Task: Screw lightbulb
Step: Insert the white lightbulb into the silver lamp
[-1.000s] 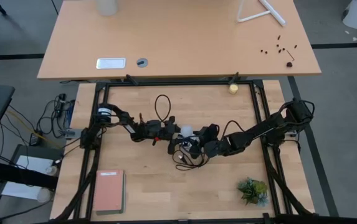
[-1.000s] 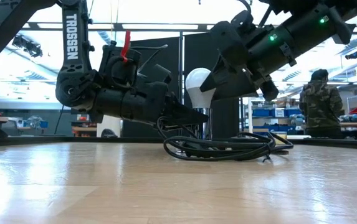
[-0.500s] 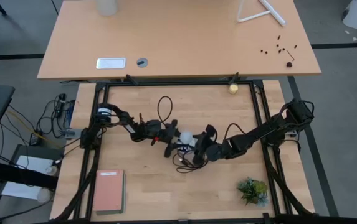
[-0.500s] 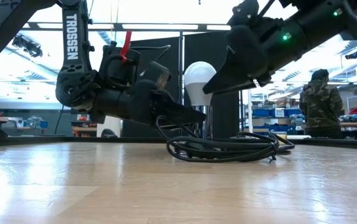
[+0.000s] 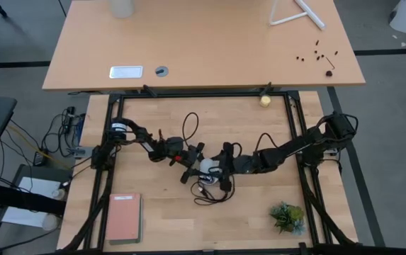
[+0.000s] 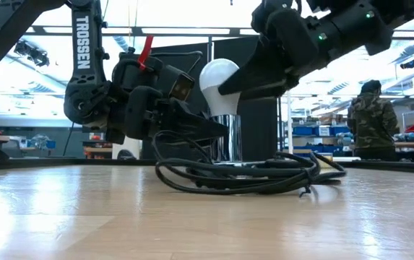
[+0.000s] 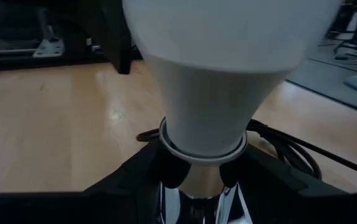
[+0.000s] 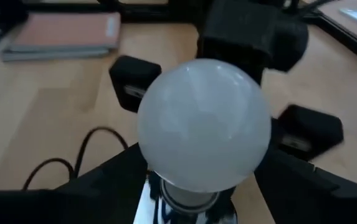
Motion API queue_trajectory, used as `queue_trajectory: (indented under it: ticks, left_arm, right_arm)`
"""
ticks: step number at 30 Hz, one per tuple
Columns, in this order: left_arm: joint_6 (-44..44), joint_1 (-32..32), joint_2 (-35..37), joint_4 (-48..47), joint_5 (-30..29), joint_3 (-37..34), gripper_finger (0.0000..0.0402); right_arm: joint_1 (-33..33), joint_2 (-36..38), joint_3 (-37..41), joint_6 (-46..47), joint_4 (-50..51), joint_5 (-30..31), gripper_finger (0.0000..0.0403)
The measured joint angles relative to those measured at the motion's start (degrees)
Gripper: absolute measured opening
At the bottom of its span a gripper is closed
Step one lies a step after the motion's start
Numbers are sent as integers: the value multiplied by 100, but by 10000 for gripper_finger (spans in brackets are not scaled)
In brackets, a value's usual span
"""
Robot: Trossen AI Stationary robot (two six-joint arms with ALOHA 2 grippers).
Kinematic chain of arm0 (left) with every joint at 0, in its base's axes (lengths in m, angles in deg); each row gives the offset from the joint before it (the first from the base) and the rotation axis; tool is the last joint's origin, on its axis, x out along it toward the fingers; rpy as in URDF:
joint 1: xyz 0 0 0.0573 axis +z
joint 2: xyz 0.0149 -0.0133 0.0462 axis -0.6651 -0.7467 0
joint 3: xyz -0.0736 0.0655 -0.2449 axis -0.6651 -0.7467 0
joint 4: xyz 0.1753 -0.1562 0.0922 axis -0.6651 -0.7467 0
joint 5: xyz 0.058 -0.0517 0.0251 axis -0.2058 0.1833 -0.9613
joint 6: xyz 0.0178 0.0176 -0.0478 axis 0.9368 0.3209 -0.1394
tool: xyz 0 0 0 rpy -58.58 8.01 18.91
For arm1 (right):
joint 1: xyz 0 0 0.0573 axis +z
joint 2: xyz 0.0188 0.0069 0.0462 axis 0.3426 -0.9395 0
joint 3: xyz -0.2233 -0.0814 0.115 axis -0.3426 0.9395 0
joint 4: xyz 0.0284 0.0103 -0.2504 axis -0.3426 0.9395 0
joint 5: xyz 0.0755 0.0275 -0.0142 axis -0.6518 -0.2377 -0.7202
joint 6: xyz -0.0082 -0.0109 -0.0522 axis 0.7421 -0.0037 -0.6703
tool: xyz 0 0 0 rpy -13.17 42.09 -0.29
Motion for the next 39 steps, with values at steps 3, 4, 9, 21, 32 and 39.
queue_trajectory:
  ticks: [3,4,9,21,32,39]
  left_arm:
    - [51,-2,0,23,32,2,190]
    - [51,-2,0,23,30,2,190]
    - [-13,0,1,37,28,2,190]
    - [-56,0,-4,-16,-307,4,190]
    - [-28,2,0,-22,-447,4,190]
    - [-28,4,2,-25,-504,4,190]
  right_arm:
    - [-121,0,0,-83,-145,-306,296]
    - [-150,0,0,-81,-154,-368,299]
    - [-236,0,0,-59,-209,-514,301]
    - [-236,9,-815,485,2099,-723,323]
    - [-596,7,-2513,336,4958,-1493,344]
    - [-775,-1,-2912,377,5407,-1785,344]
